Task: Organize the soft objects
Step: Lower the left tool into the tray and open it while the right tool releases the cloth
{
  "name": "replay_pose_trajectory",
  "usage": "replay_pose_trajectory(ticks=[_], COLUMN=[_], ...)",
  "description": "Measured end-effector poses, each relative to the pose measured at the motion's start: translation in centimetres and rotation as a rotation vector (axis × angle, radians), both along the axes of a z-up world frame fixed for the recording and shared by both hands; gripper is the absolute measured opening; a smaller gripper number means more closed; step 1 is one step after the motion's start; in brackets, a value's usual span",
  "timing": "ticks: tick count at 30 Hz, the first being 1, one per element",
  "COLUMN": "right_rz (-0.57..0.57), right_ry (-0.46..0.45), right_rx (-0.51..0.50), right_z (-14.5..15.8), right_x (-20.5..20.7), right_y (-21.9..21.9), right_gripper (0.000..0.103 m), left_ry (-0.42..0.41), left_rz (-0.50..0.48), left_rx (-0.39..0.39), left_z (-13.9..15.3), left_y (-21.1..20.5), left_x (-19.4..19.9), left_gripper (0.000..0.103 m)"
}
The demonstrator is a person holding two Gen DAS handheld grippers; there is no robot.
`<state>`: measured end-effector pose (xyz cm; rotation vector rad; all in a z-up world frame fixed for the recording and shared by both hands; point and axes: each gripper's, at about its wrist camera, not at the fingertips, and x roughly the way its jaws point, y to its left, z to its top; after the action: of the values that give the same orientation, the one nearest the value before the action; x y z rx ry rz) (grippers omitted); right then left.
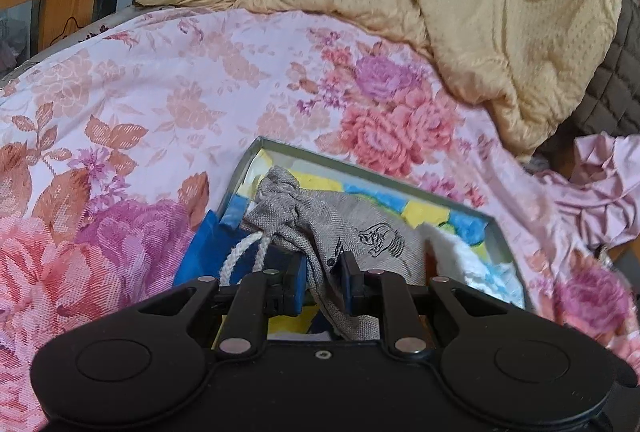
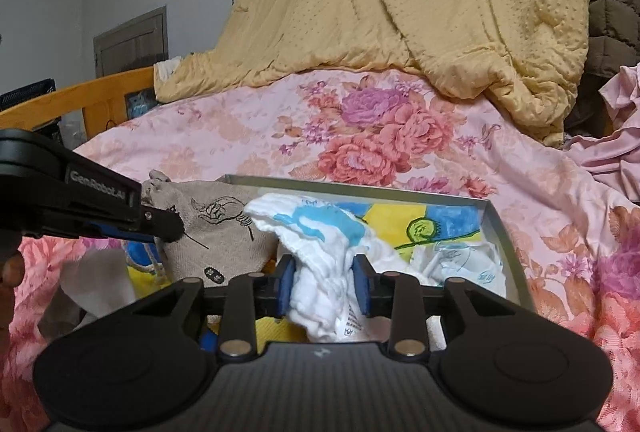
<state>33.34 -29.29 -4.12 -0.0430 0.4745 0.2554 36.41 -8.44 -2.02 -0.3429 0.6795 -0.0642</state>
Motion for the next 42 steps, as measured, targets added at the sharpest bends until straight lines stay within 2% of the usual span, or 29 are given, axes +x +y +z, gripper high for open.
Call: replay_pose_trajectory(ticks=[4, 11, 13, 17, 24, 26, 28, 31, 42], right_rz=[-0.003, 0.001, 0.001, 0.000, 0.003, -0.001, -0.007, -0.020, -0.054], right_ry=[0.008, 0.010, 0.010, 0.007, -0.013, -0.022, -0.034, -0.051, -0.167], right_rx=[0.015, 0.029, 0.030, 0.033, 0.032, 0.038, 0.047, 0.061, 0.107], right_z=[-0.1, -0.1, -0.1, 0.0, 0.4, 0.6, 1.0, 1.5, 4.6], right_x=[0.0, -0.1, -0.1, -0.2, -0.8, -1.0, -1.4, -2.0, -6.9], right_y=[-0.3, -0.6, -0.6, -0.7, -1.2, -1.5, -1.8, -2.4, -4.1], right_gripper=[0.040, 0.050, 0.052, 0.061, 0.074, 0.078, 0.082, 0.086, 0.100], left_ry=[0.041, 0.032, 0.035, 0.037, 0.025, 0.015, 0.002, -0.017, -0.090], left_rz=[-0.004, 0.000, 0.006, 0.006, -0.015, -0.018, -0.017, -0.018, -0.005], left_rx=[-0.003, 0.009, 0.024, 0.045, 0.081, 0.091, 0.092, 0.091, 0.099], left_z=[-0.4, 0.0, 0.1, 0.2, 0.6, 0.8, 1.1, 1.5, 4.0], left_y=[0.0, -0.3, -0.5, -0.6, -1.1, -1.2, -1.3, -1.2, -0.3], left_x=[0.4, 0.1, -0.1, -0.5, -1.5, -1.9, -2.3, -3.0, -7.1], left_gripper=[0.019, 0.022, 0.027, 0.030, 0.042, 0.047, 0.058, 0.065, 0.085])
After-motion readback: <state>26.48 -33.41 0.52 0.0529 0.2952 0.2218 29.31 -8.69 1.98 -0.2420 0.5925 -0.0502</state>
